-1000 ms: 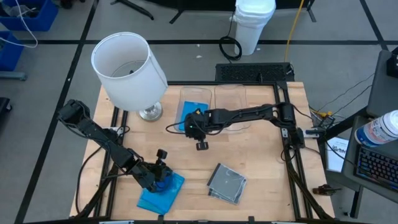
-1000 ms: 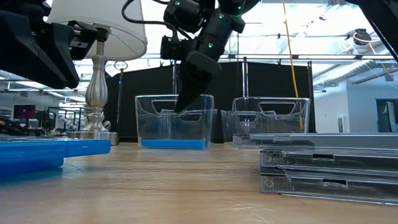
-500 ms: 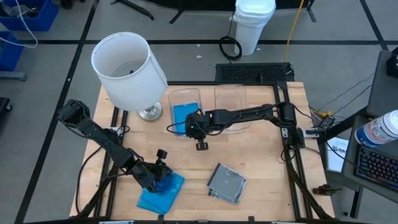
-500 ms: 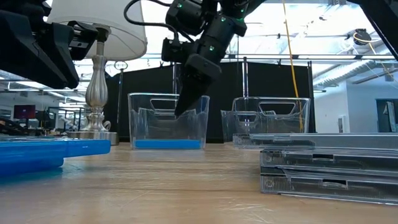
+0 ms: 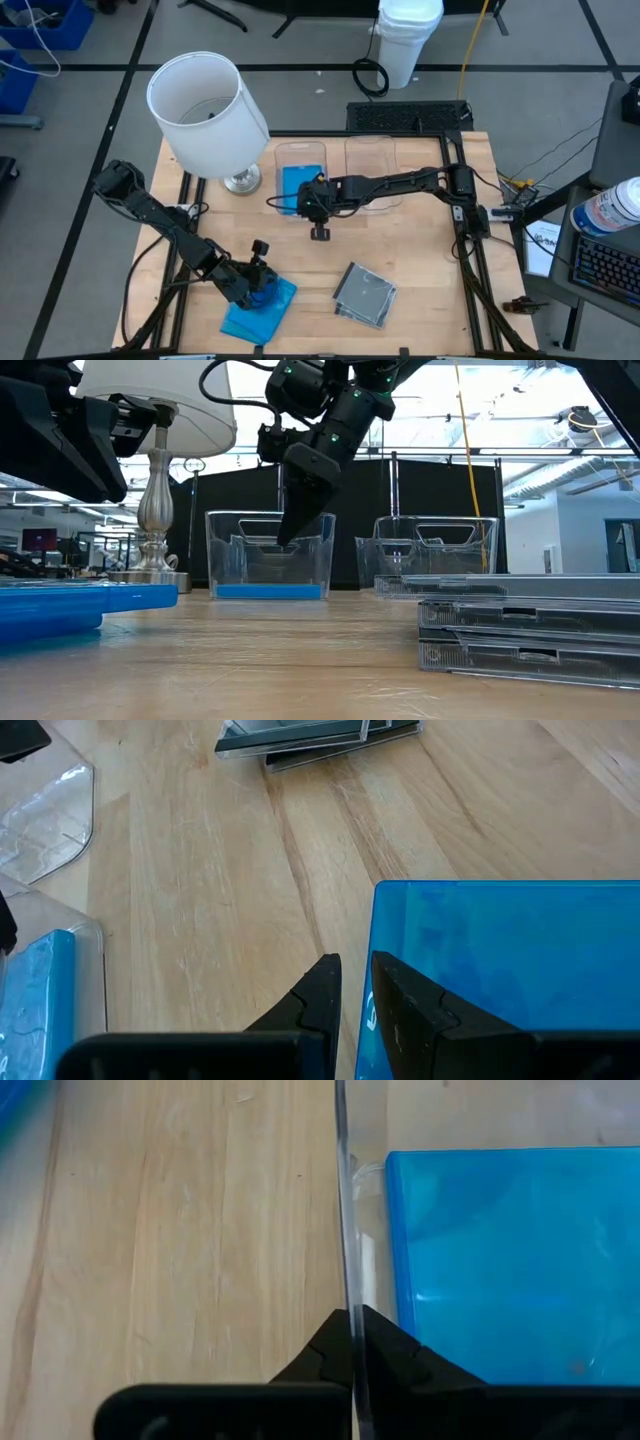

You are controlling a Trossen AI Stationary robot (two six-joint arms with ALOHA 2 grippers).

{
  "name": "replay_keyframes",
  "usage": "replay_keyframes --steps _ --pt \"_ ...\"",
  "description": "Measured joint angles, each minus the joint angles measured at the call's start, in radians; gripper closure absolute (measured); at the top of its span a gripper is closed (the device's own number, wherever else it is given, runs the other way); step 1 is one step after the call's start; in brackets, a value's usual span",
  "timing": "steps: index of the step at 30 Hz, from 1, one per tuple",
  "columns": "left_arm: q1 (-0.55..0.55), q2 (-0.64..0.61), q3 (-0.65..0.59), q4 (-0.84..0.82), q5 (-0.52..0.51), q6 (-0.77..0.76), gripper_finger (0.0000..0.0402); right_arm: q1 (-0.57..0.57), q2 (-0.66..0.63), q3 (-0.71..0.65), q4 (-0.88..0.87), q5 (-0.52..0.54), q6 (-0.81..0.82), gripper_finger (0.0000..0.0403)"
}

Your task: Pick & place jewel cases by type

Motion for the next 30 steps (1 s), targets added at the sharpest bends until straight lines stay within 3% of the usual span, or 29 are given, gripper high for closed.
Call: replay_keyframes --steps 14,30 --pt "0.000 0.000 0.000 0.000 0.000 0.000 0.0334 0.001 0.001 -0.001 0.013 -0.001 0.010 0.0396" --pt "0.000 0.000 0.000 0.000 0.000 0.000 0.0334 0.009 -0.015 -0.002 0.006 -0.011 -0.007 0.0262"
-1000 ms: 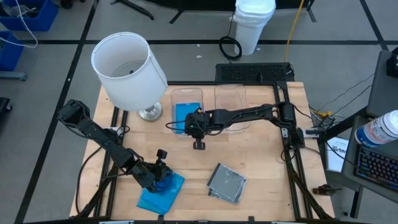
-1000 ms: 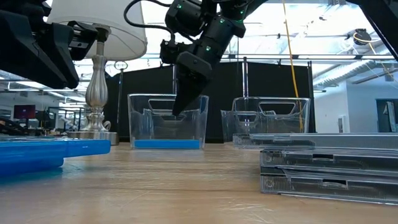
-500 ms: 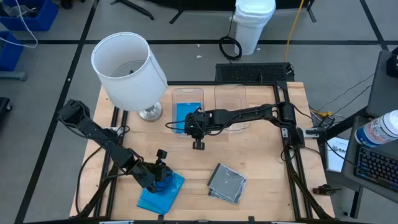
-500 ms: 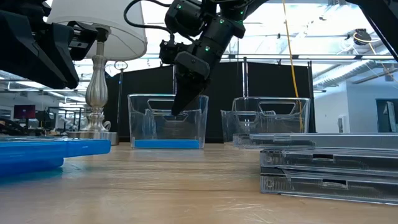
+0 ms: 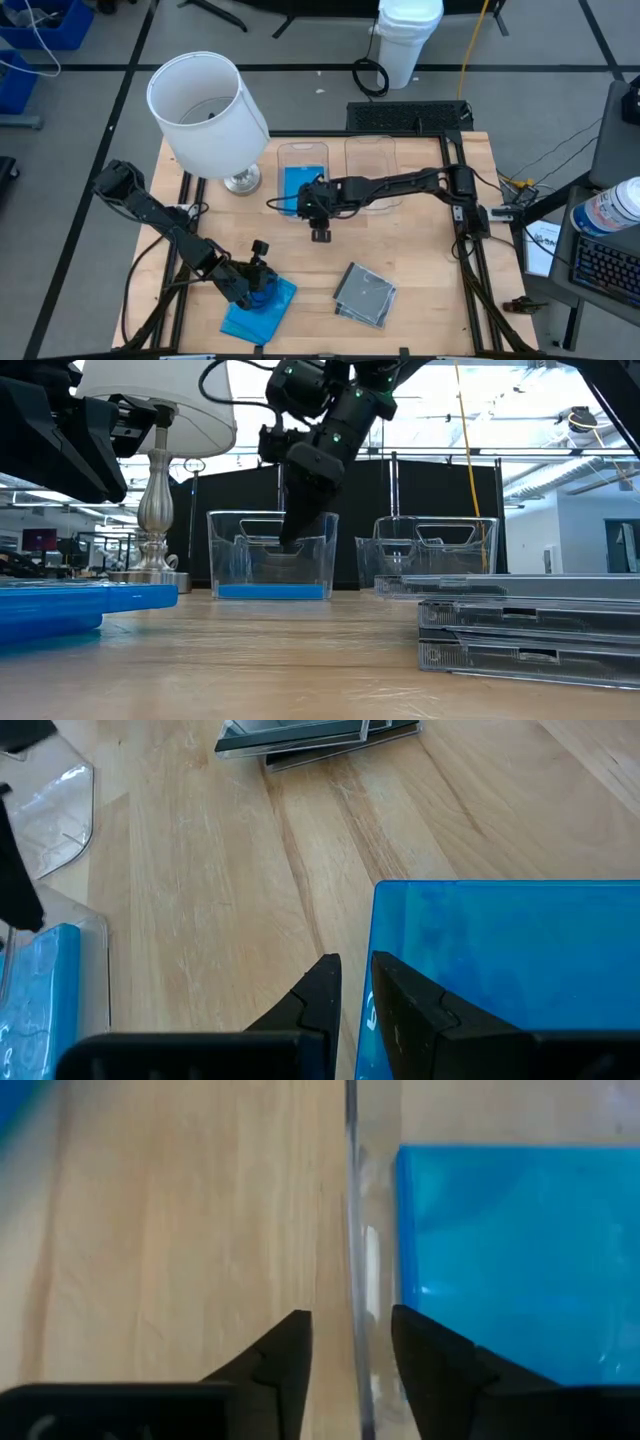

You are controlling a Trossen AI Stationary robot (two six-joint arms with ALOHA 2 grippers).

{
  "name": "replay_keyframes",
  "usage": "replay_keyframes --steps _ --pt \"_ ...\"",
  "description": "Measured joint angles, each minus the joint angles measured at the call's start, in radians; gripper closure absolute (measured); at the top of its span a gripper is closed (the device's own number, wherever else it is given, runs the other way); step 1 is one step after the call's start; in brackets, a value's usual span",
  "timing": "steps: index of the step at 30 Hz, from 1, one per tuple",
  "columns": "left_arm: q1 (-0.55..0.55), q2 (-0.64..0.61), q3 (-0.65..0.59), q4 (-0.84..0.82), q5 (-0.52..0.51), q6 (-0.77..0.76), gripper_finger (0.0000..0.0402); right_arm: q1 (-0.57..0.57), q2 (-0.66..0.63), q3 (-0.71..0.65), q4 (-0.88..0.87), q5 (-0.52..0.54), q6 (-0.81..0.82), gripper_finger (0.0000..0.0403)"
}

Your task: Pick & place jewel cases by type

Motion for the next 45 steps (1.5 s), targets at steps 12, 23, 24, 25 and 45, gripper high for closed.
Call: replay_keyframes --steps 12,23,24,25,45 --pt "0.000 0.000 0.000 -0.004 0.002 -0.011 0.0334 0.011 -0.232 0.000 -0.178 0.013 0.053 0.0256" --pt "-0.003 0.000 0.000 -0.006 0.006 -0.056 0.0334 0.136 -0.620 -0.194 -0.247 0.177 0.156 0.0385" --pt "-0.004 0.000 0.000 -0.005 0.006 -0.056 0.0334 0.151 -0.664 -0.248 -0.216 0.199 0.174 0.0393" --pt "-0.006 0.000 0.000 -0.005 0.006 -0.056 0.0334 0.169 -0.708 -0.308 -0.165 0.224 0.192 0.0397" --pt "0.006 0.000 0.000 0.045 -0.018 0.046 0.0334 0.317 -0.900 -1.252 1.113 0.354 0.116 0.0399"
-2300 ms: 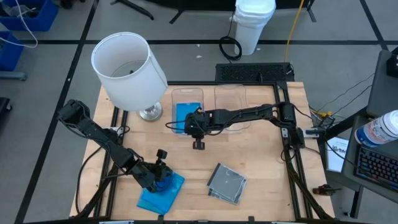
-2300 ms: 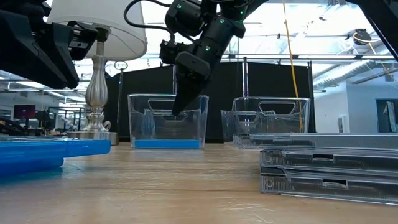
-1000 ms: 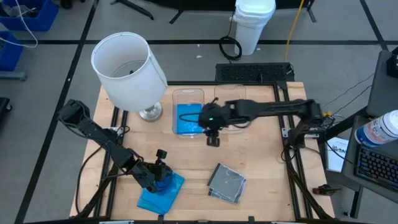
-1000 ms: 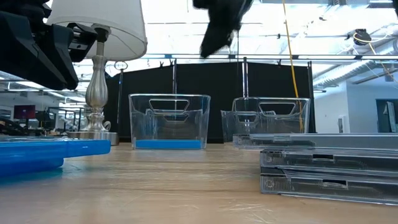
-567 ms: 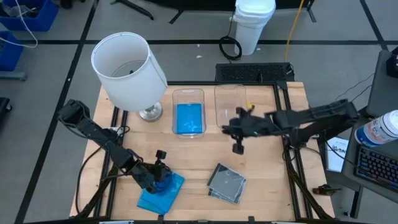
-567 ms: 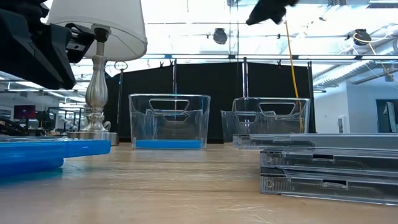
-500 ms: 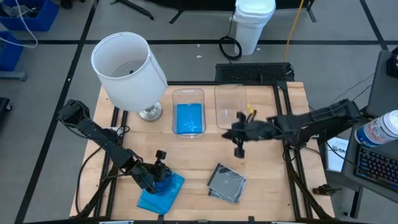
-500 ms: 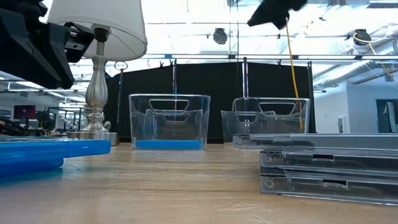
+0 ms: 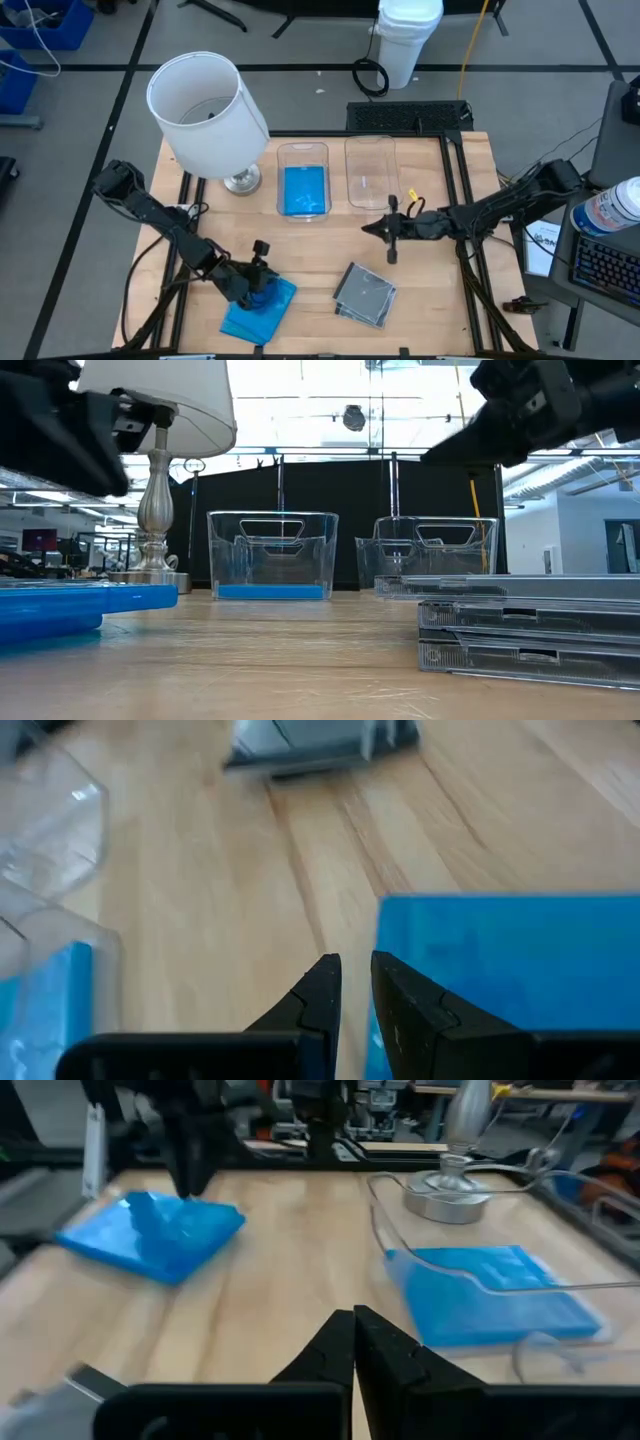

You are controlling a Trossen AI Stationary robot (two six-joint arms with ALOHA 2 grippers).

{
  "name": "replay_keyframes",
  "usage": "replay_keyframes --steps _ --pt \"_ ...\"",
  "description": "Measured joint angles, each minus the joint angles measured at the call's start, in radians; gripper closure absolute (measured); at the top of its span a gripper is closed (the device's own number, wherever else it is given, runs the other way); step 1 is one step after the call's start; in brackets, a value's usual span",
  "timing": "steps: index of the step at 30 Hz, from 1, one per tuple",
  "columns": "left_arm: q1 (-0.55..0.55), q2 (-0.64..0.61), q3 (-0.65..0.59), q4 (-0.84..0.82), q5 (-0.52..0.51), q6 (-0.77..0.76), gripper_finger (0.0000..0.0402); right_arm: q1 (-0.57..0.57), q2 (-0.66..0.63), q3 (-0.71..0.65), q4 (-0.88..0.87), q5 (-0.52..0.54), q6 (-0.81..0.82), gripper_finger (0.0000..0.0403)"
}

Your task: Pick & place jewel cases by type

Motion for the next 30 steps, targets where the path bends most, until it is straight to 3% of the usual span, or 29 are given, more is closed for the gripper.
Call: replay_keyframes --steps 5,11,16,23,30 --pt "0.044 0.000 0.000 0.063 0.016 -0.021 0.0334 0.002 0.000 0.000 0.000 -0.005 -0.068 0.0399" --pt "0.091 0.017 0.001 0.099 0.015 -0.164 0.0334 0.003 -0.005 0.002 0.010 -0.078 -0.107 0.0400" --pt "0.075 0.093 0.021 0.158 0.040 -0.224 0.0334 0.030 -0.010 0.016 -0.020 0.047 -0.096 0.0402" --pt "0.068 0.211 0.210 0.202 -0.019 -0.063 0.0334 0.153 -0.009 0.015 -0.093 0.056 -0.118 0.0402" --pt "0.116 0.462 0.464 0.169 -0.002 0.135 0.0334 0.266 -0.109 0.015 -0.315 0.181 0.052 0.0402"
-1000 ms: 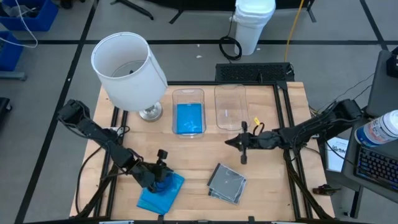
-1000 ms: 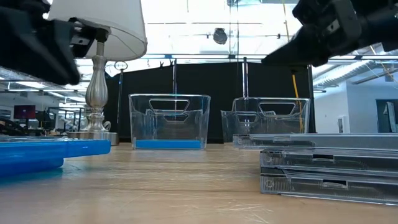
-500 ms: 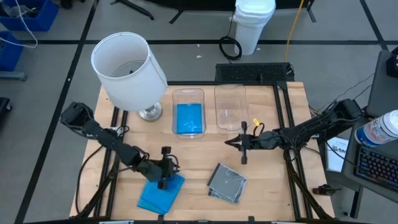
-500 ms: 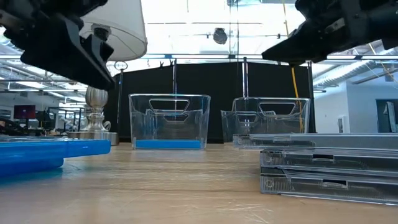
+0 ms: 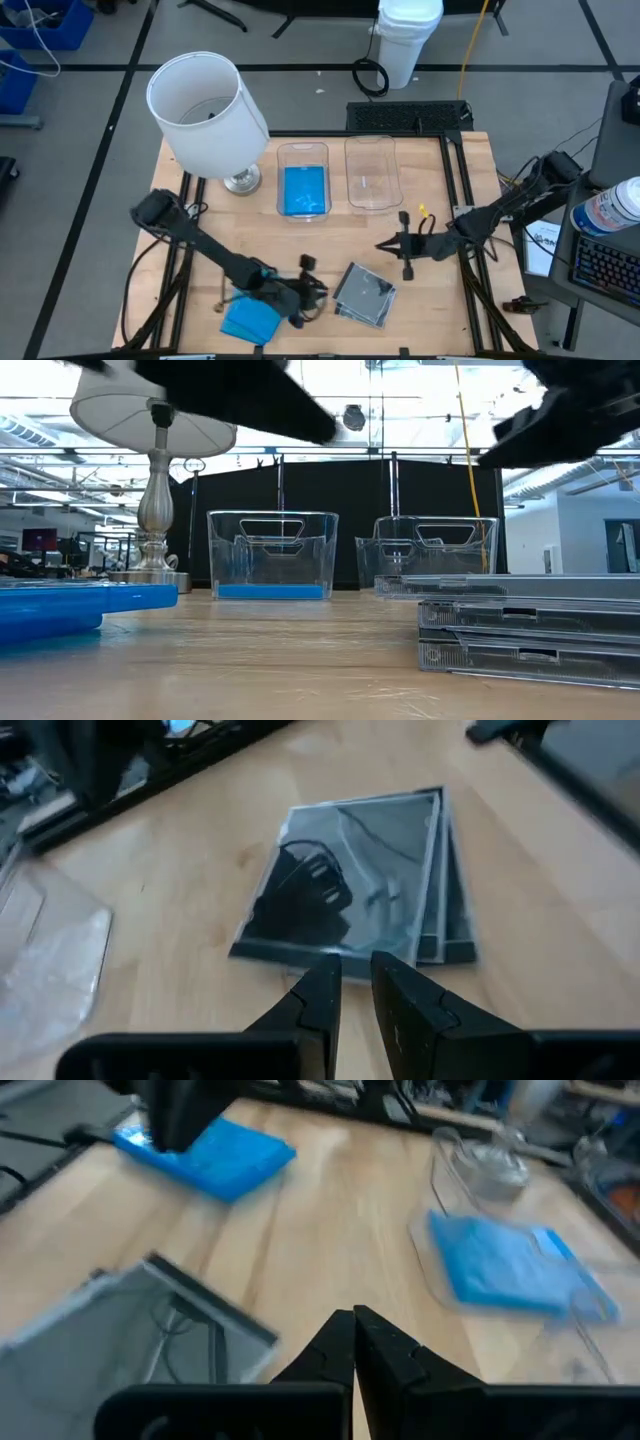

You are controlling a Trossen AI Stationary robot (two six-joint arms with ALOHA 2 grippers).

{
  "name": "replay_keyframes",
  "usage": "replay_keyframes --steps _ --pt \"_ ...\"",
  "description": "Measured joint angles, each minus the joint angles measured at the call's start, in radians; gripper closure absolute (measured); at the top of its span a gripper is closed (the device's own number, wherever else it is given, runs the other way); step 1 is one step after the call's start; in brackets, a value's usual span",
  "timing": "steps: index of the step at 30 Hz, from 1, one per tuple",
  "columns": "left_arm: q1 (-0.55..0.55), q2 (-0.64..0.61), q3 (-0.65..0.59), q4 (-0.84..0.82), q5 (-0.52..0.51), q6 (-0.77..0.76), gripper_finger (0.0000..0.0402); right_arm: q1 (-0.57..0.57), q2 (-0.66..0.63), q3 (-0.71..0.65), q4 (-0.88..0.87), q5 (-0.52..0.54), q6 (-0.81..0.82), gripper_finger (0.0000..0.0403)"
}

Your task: Pick & place jewel cases by type

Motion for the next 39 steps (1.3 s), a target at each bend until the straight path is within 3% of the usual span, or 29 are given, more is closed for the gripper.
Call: replay_keyframes --steps 8,15,25,30,34,39 --pt "0.011 0.094 0.179 -0.121 0.030 0.065 0.0334 0.083 -0.145 0.000 -0.183 -0.041 0.195 0.0403" --pt "-0.020 0.118 0.169 -0.137 -0.008 0.158 0.0334 0.082 -0.168 0.000 -0.217 -0.260 0.403 0.0403" --pt "-0.101 0.175 0.167 -0.139 -0.143 0.350 0.0334 0.080 -0.111 -0.027 -0.215 -0.314 0.522 0.0403" --pt "-0.097 0.184 0.168 -0.134 -0.149 0.379 0.0333 0.052 -0.098 -0.067 -0.165 -0.313 0.544 0.0403" --pt "-0.077 0.184 0.168 -0.121 -0.082 0.379 0.0307 0.028 -0.096 -0.111 -0.085 -0.316 0.557 0.0403" --pt "-0.052 0.184 0.168 -0.131 -0.055 0.382 0.0237 0.021 -0.096 -0.151 -0.011 -0.317 0.558 0.0403"
